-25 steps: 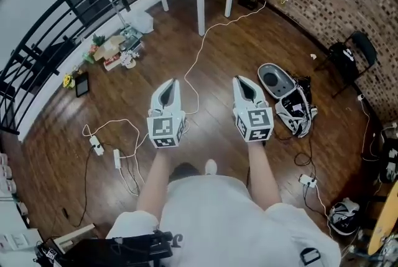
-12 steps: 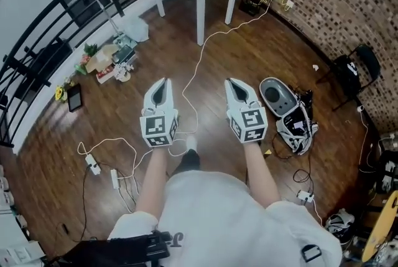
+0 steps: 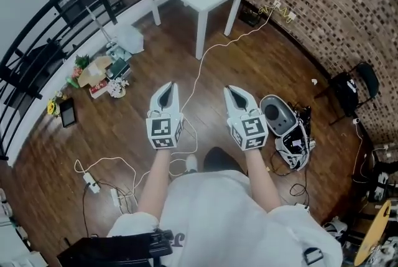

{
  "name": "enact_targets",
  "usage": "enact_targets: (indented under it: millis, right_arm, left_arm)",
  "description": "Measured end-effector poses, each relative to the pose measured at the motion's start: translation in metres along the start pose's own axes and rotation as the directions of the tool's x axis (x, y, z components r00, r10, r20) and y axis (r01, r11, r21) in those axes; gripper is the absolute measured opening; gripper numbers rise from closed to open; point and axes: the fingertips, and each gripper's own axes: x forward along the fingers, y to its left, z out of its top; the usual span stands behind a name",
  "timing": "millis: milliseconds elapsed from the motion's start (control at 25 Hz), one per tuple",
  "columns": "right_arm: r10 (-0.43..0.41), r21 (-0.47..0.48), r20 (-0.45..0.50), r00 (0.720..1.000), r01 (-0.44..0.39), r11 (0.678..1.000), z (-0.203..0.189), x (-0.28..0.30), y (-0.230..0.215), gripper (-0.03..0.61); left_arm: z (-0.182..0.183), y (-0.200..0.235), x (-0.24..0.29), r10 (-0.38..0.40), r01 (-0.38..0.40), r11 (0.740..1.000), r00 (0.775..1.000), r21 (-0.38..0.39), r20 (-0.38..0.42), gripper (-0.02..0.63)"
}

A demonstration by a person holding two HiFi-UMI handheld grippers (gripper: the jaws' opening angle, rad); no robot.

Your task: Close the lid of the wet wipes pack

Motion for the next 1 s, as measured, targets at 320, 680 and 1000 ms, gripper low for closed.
enact_targets:
  millis: [320, 680, 1000]
  right_arm:
    - [-0.018, 0.070, 0.005, 1.000, 0.018, 0.997, -0.012, 0.125, -0.088, -0.009]
    - [-0.025, 0.084, 0.093, 0.995, 0.017, 0.996, 0.052, 0.283, -0.238, -0.009]
    - [0.026, 0.161, 0.000, 1.000, -0.026, 0.987, 0.029, 0.379, -0.290, -0.009]
  left_arm:
    - [-0.007, 0.035, 0.138, -0.011, 0.011, 1.000, 1.000, 0.021, -0.011, 0.015]
    - [0.037, 0.053, 0.332, -0.020, 0.019, 0.999, 0.999, 0.039, 0.029, 0.015]
    - [0.021, 0.094, 0.431, 0.045, -0.045, 0.999, 0.999, -0.007, -0.023, 0.015]
